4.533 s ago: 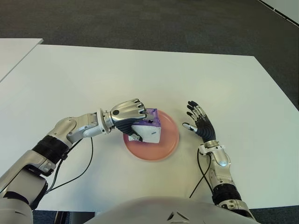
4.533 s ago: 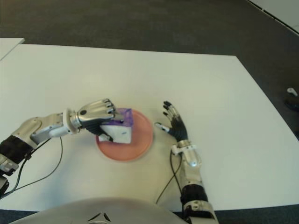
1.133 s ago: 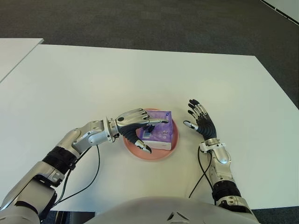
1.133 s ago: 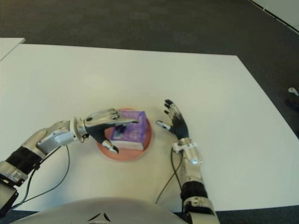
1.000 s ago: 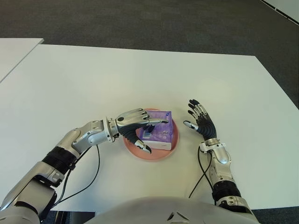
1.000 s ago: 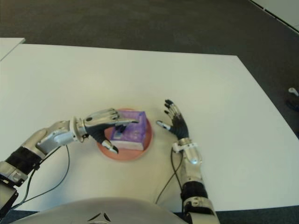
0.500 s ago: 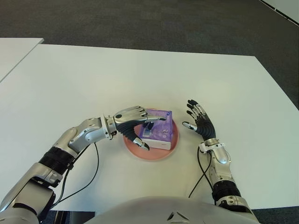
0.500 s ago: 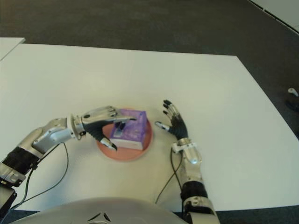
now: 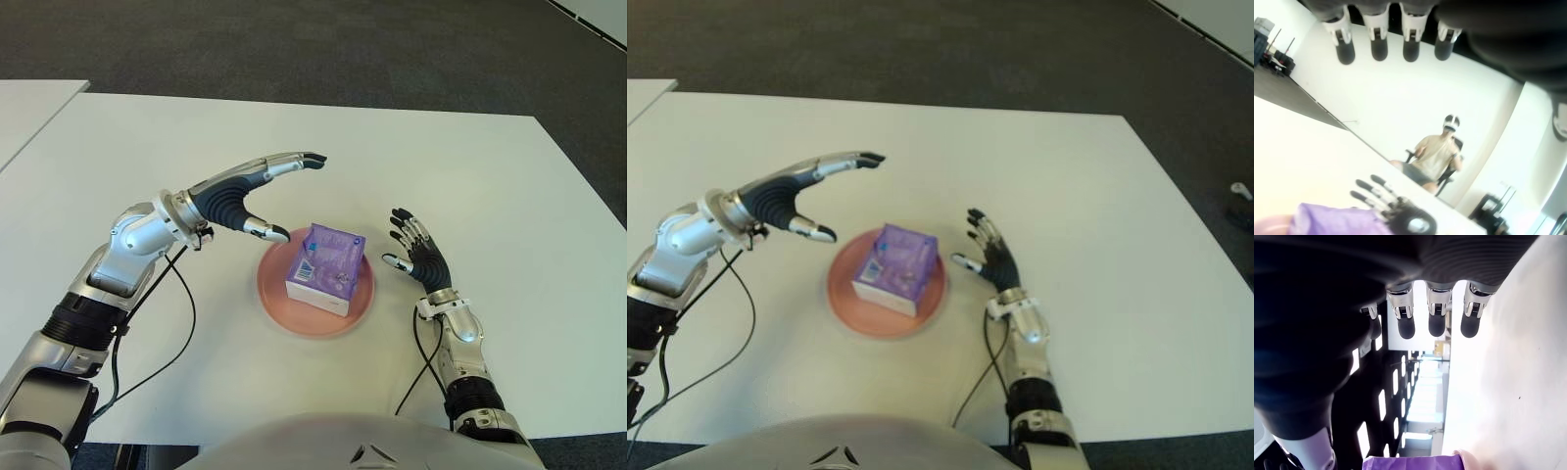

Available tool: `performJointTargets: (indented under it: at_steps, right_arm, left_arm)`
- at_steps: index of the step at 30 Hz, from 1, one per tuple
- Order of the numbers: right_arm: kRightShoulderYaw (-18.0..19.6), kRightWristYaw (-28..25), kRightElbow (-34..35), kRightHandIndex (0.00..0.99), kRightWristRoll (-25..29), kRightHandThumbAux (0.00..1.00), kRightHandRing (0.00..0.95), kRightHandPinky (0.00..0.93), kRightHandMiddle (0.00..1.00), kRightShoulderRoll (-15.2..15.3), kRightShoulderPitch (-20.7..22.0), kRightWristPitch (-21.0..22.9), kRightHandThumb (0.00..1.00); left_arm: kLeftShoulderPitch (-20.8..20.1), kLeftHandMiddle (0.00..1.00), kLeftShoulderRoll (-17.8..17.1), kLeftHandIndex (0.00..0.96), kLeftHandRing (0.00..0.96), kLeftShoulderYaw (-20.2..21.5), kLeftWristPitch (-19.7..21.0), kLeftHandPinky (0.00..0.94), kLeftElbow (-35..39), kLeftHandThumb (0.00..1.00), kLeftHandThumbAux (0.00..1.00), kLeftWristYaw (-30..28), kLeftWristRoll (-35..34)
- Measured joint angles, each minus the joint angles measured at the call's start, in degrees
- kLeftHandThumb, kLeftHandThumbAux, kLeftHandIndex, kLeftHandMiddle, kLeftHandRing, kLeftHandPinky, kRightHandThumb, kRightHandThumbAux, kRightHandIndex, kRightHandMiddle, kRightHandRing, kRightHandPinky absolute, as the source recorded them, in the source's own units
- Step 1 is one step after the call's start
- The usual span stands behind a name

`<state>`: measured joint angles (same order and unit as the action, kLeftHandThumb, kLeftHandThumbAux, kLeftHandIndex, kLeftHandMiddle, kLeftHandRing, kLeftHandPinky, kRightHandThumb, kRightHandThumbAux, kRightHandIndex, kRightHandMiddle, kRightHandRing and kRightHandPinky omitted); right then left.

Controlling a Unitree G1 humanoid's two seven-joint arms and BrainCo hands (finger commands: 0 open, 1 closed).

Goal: Put the tissue paper into the plate.

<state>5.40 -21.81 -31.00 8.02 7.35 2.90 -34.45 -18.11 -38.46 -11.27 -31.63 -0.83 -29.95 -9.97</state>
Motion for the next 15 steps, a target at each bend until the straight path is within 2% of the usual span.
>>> performJointTargets:
  at_steps: [5,8,11,15]
  right_arm:
    - [-0.1,0.7,-0.6,0.0,0.0,0.749,0.0,0.0,0.0,0.2,0.0,-0.1,0.0]
    - [-0.6,0.8,-0.6,0.0,-0.2,0.745,0.0,0.0,0.0,-0.3,0.6,-0.1,0.0]
    - [-0.7,1.0,-0.4,0.0,-0.2,0.743,0.0,0.0,0.0,-0.2,0.5,-0.1,0.0]
    - [-0.5,1.0,-0.5,0.0,-0.1,0.742,0.0,0.0,0.0,0.2,0.2,-0.1,0.0]
  left_arm:
    - [-2.6,0.0,6.2,0.0,0.0,3.6,6.4,0.0,-3.7,0.07,0.377,-1.8,-9.2]
    - [1.9,0.0,7.1,0.0,0.0,8.6,9.0,0.0,1.9,0.072,0.334,-1.7,-15.3]
    - [5.7,0.0,8.0,0.0,0.0,12.7,13.4,0.0,6.0,0.072,0.287,-0.1,-19.7]
    - [6.6,0.0,9.2,0.0,0.0,15.9,21.3,0.0,6.9,0.076,0.256,2.4,-23.5]
